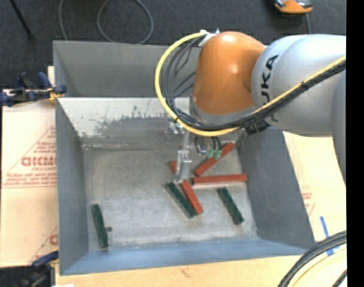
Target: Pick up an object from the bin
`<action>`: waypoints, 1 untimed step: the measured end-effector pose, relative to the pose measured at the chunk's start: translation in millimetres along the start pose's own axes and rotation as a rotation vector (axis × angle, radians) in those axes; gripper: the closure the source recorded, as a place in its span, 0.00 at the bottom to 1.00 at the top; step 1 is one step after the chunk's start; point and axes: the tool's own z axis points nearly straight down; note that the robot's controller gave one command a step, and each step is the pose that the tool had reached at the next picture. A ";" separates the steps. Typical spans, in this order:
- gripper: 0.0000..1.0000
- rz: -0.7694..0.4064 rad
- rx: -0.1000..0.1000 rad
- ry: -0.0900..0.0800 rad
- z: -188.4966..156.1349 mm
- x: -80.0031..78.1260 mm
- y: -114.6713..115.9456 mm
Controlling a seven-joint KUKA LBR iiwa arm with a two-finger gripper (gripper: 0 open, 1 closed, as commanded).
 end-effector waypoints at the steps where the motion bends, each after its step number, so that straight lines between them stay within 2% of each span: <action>1: 0.00 -0.143 0.003 0.007 117.1 -16.5 -73.0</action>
Offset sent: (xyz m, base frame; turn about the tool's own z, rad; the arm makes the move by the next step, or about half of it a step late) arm 0.0171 -0.0684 -0.1134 -0.1469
